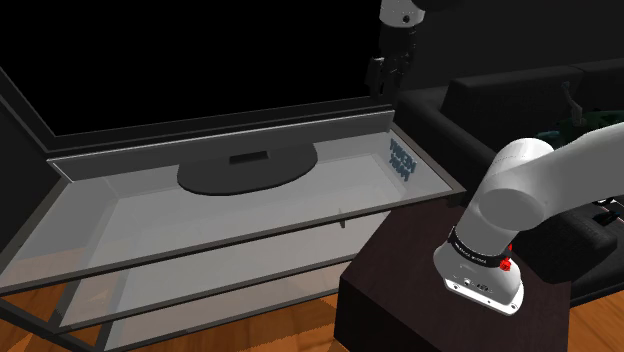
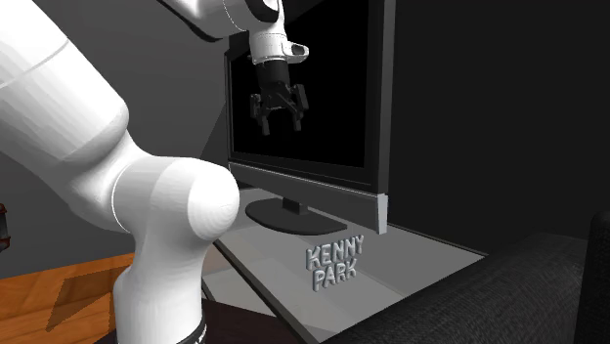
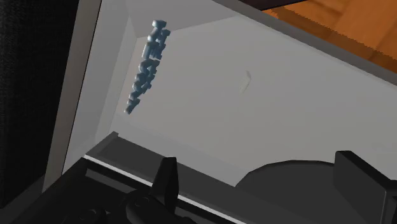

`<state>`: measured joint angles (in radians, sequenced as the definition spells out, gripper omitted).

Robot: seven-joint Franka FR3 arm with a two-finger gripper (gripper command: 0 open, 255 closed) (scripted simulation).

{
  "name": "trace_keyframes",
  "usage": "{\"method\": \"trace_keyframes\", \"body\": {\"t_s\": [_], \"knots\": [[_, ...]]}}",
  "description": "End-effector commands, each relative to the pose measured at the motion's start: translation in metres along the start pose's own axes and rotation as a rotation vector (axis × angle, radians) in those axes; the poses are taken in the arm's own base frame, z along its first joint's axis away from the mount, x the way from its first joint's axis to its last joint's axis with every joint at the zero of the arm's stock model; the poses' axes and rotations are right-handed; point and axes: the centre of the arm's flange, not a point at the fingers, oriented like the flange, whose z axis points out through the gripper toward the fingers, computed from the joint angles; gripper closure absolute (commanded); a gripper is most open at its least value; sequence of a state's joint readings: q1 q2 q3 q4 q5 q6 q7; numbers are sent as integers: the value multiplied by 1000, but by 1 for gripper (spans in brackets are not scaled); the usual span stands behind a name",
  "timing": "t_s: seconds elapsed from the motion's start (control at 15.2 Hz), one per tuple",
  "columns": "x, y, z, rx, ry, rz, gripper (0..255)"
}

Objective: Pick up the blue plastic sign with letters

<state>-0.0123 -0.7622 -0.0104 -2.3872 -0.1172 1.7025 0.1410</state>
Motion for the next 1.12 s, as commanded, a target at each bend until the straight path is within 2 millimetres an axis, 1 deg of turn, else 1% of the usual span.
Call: {"method": "trace_keyframes", "body": {"t_s": [0.0,0.26,0.53,0.79,1.06], "knots": [[0,0,0,0,0,0,0],[8,32,44,19,-42,92,0],[12,64,89,38,-83,184,0],[11,95,135,57,-125,276,0],[5,125,181,76,-167,369,0]]}}
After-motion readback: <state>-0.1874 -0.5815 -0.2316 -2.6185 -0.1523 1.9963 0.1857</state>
